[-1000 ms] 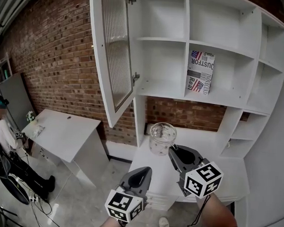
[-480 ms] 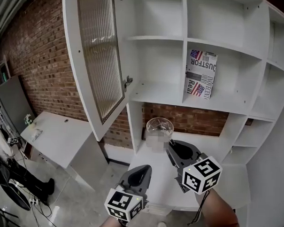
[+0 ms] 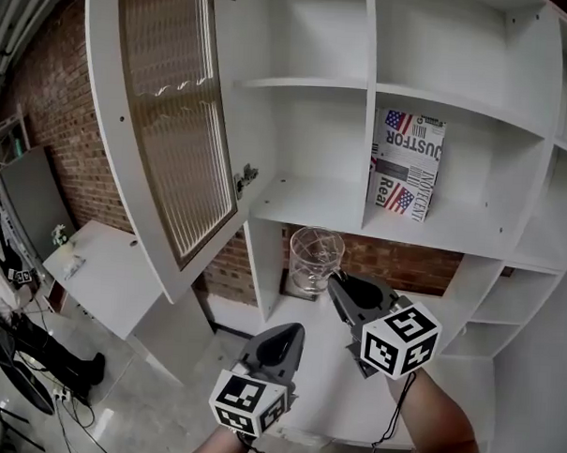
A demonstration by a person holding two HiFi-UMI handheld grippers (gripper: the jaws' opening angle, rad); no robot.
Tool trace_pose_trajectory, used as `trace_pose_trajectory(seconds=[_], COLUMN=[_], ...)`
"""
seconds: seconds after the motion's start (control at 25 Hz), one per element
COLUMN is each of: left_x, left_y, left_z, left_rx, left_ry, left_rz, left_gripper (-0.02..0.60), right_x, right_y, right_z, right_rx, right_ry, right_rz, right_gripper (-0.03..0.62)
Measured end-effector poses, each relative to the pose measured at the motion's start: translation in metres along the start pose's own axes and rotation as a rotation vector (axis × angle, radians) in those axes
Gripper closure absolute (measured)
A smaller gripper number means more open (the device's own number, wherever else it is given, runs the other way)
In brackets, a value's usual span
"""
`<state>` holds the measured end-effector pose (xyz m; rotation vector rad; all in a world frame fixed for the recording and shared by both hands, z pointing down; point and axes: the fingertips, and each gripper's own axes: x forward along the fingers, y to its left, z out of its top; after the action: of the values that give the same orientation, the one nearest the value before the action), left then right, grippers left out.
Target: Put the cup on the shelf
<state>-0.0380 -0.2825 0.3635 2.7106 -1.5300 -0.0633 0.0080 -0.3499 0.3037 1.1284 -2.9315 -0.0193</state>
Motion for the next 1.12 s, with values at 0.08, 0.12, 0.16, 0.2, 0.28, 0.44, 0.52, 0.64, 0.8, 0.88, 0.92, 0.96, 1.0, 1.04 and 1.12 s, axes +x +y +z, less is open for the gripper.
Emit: trace_pose_trajectory(seconds=[0.08, 0.12, 0.16, 0.2, 0.28, 0.44, 0.52, 0.64, 0.8, 0.88, 0.92, 0.96, 1.0, 1.04, 1.12], left_x=[0.010, 0.015, 0.020, 0.024, 0.031, 0.040, 0.043, 0.048, 0.054, 0.057, 0.058, 0.059, 0.059, 0.060, 0.062], left_y=[0.000, 0.000, -0.001, -0.002, -0.002, -0.001, 0.002, 0.006, 0.016, 0.022, 0.024, 0.027, 0.031, 0.035, 0.043], left_z=[0.003, 0.005, 0.007, 0.007, 0.008, 0.006, 0.008, 0.010, 0.011, 0.010, 0.010, 0.010, 0.011, 0.012, 0.013], left_rx=[0.004, 0.010, 0.016, 0.019, 0.021, 0.025, 0.032, 0.035, 0.042, 0.043, 0.043, 0.044, 0.044, 0.045, 0.048], left_ry=[-0.008, -0.012, -0.015, -0.016, -0.017, -0.003, -0.008, -0.001, 0.005, 0.008, 0.011, 0.012, 0.012, 0.011, 0.012], left_rz=[0.009, 0.013, 0.015, 0.017, 0.020, 0.026, 0.030, 0.029, 0.028, 0.020, 0.015, 0.010, 0.005, -0.001, -0.012], left_gripper=[0.577, 0.577, 0.577, 0.577, 0.577, 0.577, 0.577, 0.577, 0.577, 0.577, 0.577, 0.577, 0.577, 0.577, 0.577], right_x=[0.004, 0.006, 0.008, 0.011, 0.015, 0.023, 0.027, 0.034, 0.047, 0.055, 0.059, 0.063, 0.068, 0.072, 0.081], right_y=[-0.008, -0.012, -0.016, -0.020, -0.026, -0.037, -0.041, -0.047, -0.053, -0.056, -0.057, -0.059, -0.061, -0.063, -0.067], right_z=[0.002, 0.004, 0.005, 0.007, 0.010, 0.015, 0.018, 0.022, 0.024, 0.025, 0.025, 0.025, 0.025, 0.026, 0.027], right_rx=[-0.005, -0.008, -0.011, -0.014, -0.019, -0.009, 0.005, 0.006, 0.003, 0.003, 0.006, 0.010, 0.013, 0.014, 0.013], right_ry=[-0.001, -0.002, -0.003, -0.004, -0.008, -0.013, -0.017, -0.019, -0.016, -0.012, -0.009, -0.007, -0.005, -0.003, 0.001], right_rz=[0.011, 0.015, 0.019, 0.021, 0.024, 0.022, 0.021, 0.006, -0.028, -0.048, -0.057, -0.068, -0.080, -0.094, -0.121], right_gripper=[0.559, 0.559, 0.559, 0.559, 0.559, 0.559, 0.559, 0.559, 0.559, 0.559, 0.559, 0.559, 0.559, 0.559, 0.559])
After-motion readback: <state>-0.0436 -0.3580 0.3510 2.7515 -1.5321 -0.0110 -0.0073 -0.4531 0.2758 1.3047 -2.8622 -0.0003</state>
